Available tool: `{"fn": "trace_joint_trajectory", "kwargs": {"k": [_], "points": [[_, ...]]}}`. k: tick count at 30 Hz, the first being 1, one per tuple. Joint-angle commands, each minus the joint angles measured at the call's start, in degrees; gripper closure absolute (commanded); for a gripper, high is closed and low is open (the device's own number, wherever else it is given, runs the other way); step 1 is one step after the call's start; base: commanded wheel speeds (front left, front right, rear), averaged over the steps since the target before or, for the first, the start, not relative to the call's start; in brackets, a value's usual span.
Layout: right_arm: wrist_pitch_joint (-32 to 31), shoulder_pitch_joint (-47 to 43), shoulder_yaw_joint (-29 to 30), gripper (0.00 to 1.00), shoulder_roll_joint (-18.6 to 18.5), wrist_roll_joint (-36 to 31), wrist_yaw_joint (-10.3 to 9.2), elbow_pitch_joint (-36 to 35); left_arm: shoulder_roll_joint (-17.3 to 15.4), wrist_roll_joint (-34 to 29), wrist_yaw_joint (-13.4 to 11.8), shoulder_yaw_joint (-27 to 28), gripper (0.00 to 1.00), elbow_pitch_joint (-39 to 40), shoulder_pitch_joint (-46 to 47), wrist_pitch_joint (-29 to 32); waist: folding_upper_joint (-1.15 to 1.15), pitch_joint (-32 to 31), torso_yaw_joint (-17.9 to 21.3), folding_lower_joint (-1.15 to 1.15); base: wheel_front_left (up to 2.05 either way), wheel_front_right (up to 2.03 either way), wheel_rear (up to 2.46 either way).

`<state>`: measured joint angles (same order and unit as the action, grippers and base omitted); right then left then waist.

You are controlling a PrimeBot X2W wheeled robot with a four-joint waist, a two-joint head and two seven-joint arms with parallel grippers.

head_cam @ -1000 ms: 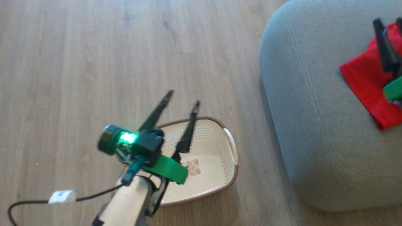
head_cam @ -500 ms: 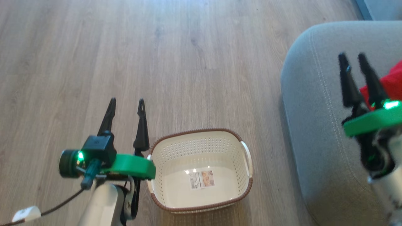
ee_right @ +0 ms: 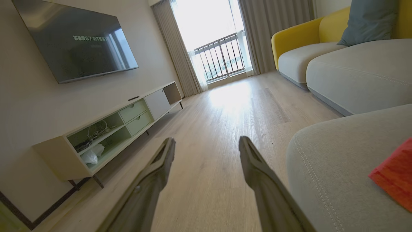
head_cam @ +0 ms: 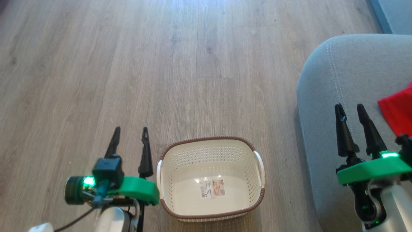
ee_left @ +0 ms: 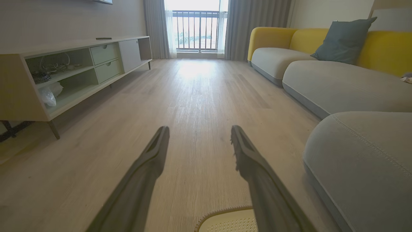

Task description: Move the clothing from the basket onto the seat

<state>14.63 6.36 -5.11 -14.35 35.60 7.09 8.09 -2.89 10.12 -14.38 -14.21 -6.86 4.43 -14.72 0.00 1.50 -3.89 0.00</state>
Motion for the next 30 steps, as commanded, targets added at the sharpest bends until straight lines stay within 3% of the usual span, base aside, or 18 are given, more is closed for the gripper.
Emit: {"fn": "trace_joint_trajectory", "kwargs": {"k": [1, 6, 13, 30], "points": [[0.4, 0.1, 0.1, 0.0, 0.1, -1.1, 0.4, -2.6, 0.0, -1.8, -0.5, 1.3, 0.0, 1.0, 1.1, -0.3, 0.0, 0.1, -0.3, 0.0, 0.0, 0.0, 0.0], [0.4, -2.6, 1.4, 0.0, 1.7, -3.5, 0.4, -4.6, 0.0, -1.8, -1.7, 0.8, 0.0, 0.8, 0.8, -0.3, 0.0, 0.6, -0.7, 0.0, 0.0, 0.0, 0.0], [0.4, -3.5, 2.2, 0.0, 3.0, -4.4, 0.4, -4.1, 0.0, -1.5, -1.4, -0.4, 0.0, -0.6, 1.1, -0.3, 0.0, 1.2, -0.9, 0.0, 0.0, 0.0, 0.0], [0.4, -3.7, 1.6, 0.0, 2.3, -3.8, 0.4, -2.5, 0.0, -0.7, -1.5, -0.9, 0.0, -1.2, 1.3, -0.3, 0.0, 0.8, -0.7, 0.0, 0.0, 0.0, 0.0]]}}
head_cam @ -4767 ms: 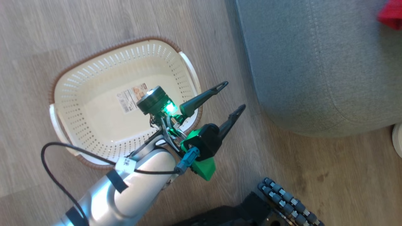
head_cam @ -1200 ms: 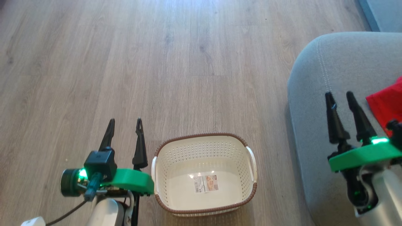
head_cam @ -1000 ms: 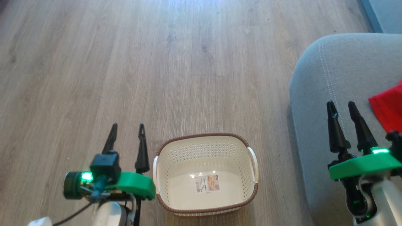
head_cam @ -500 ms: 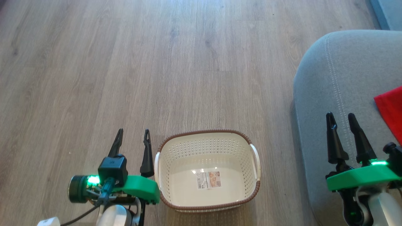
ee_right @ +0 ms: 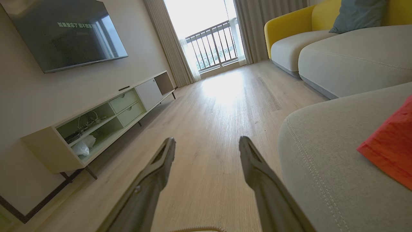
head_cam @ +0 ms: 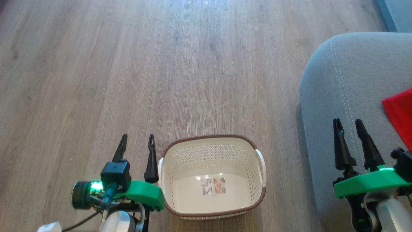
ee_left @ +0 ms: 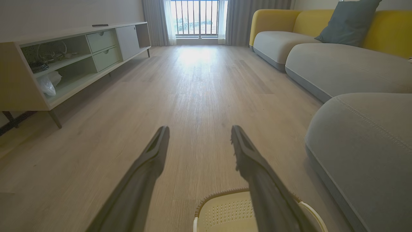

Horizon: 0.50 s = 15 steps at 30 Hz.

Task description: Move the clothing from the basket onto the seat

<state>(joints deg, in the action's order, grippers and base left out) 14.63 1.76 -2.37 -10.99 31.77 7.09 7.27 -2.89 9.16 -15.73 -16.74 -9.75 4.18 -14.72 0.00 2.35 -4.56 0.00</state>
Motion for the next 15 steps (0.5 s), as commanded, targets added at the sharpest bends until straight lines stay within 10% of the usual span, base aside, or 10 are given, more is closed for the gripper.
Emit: {"fn": "trace_joint_trajectory", "kwargs": {"k": [1, 15], "points": [[0.4, 0.9, -1.1, 0.0, -1.1, 0.1, 0.4, -1.7, 0.0, 0.6, 0.1, 1.6, 0.0, 1.6, 1.5, -0.3, 0.0, -0.1, 0.0, 0.0, 0.0, 0.0, 0.0], [0.4, 0.6, -0.9, 0.0, -1.5, 0.4, 0.4, -1.1, 0.0, 3.0, 4.0, 3.2, 0.0, 2.9, 0.7, -0.3, 0.0, -0.7, 0.0, 0.0, 0.0, 0.0, 0.0]]}}
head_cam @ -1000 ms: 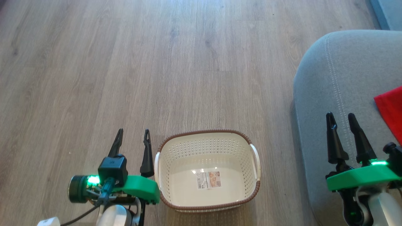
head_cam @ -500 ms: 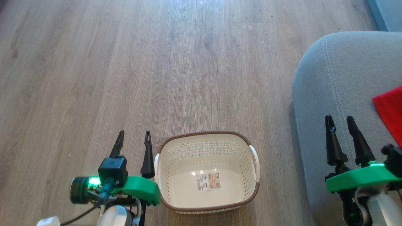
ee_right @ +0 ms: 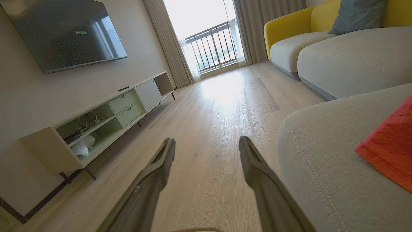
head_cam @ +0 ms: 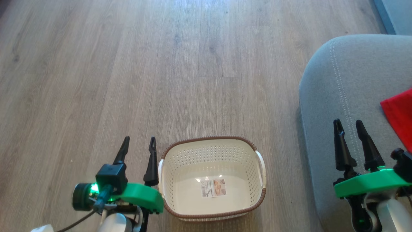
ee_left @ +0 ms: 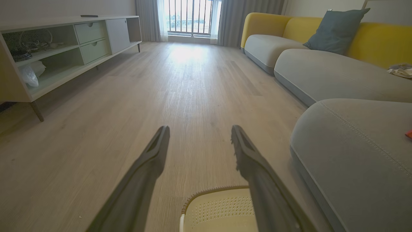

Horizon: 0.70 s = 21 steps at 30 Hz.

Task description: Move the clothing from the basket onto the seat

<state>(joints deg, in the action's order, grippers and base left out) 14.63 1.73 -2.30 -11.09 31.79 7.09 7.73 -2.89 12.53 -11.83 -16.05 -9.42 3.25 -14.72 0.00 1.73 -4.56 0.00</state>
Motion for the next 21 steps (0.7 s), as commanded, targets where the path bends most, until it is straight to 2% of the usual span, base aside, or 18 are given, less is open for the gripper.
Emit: {"fn": "trace_joint_trajectory", "kwargs": {"k": [1, 13, 14, 21], "points": [[0.4, 0.6, -0.9, 0.0, -1.4, 0.4, 0.4, -1.5, 0.0, -0.5, 0.1, 2.6, 0.0, 2.9, 1.4, -0.3, 0.0, -0.1, 0.0, 0.0, 0.0, 0.0, 0.0], [0.4, 0.9, -1.0, 0.0, -1.7, 0.7, 0.4, -1.5, 0.0, 1.9, 1.1, 3.7, 0.0, 5.7, 0.4, -0.3, 0.0, 0.1, 0.3, 0.0, 0.0, 0.0, 0.0], [0.0, 0.0, 0.0, 1.0, -0.1, 0.5, 0.0, 0.2, 0.0, 1.8, 1.1, 1.5, 1.0, 3.7, -0.7, 0.0, 0.0, 0.2, 0.3, 0.0, 0.0, 0.0, 0.0], [-0.6, -0.1, 0.0, 1.0, 0.5, 2.4, -0.05, 1.9, -0.1, 4.1, 1.4, 1.5, 1.0, 2.2, -1.9, 0.3, 0.0, 0.1, 0.5, 0.0, 0.0, 0.0, 0.0]]}}
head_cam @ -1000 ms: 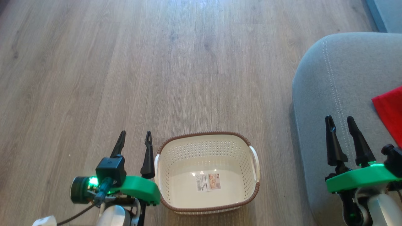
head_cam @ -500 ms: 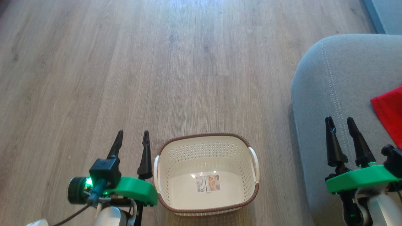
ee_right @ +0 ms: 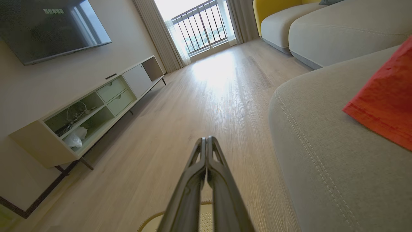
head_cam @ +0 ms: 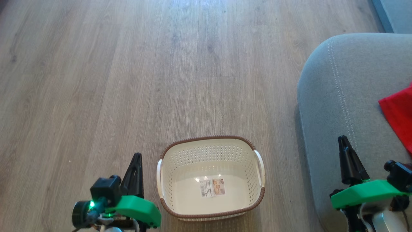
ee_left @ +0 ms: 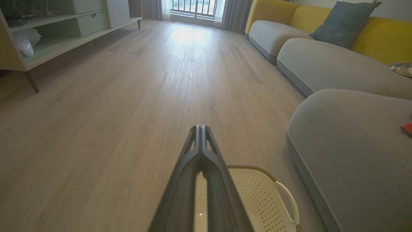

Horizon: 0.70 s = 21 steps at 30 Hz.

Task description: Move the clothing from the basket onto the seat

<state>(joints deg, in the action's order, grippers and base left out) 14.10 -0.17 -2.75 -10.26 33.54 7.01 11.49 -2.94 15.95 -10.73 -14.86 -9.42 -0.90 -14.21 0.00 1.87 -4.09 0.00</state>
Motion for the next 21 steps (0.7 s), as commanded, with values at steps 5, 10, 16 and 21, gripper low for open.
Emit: {"fn": "trace_joint_trajectory", "kwargs": {"k": [5, 10, 16, 21], "points": [[-0.9, 2.0, 0.7, 1.0, -0.1, 3.2, 0.04, -1.7, -0.4, 4.2, 1.1, 1.0, 1.0, 1.8, 2.5, 0.5, 0.0, -0.1, 0.2, 0.0, 0.0, 0.0, 0.0], [-1.7, 2.2, 1.0, 1.0, 0.2, 5.6, 0.06, -1.4, -0.6, 7.5, 1.9, 1.6, 1.0, 1.3, 2.8, 1.2, 0.0, -0.2, 0.3, 0.0, 0.0, 0.0, 0.0], [-2.7, 2.4, 1.4, 1.0, 0.5, 8.5, 0.08, -1.2, -0.8, 11.6, 2.8, 2.3, 1.0, 0.8, 3.1, 2.0, 0.0, -0.2, 0.5, 0.0, 0.0, 0.0, 0.0], [-3.5, 2.6, 1.7, 1.0, 0.8, 11.0, 0.1, -1.0, -0.9, 14.9, 3.6, 2.9, 1.0, 0.4, 3.4, 2.7, 0.0, -0.3, 0.7, 0.0, 0.0, 0.0, 0.0]]}}
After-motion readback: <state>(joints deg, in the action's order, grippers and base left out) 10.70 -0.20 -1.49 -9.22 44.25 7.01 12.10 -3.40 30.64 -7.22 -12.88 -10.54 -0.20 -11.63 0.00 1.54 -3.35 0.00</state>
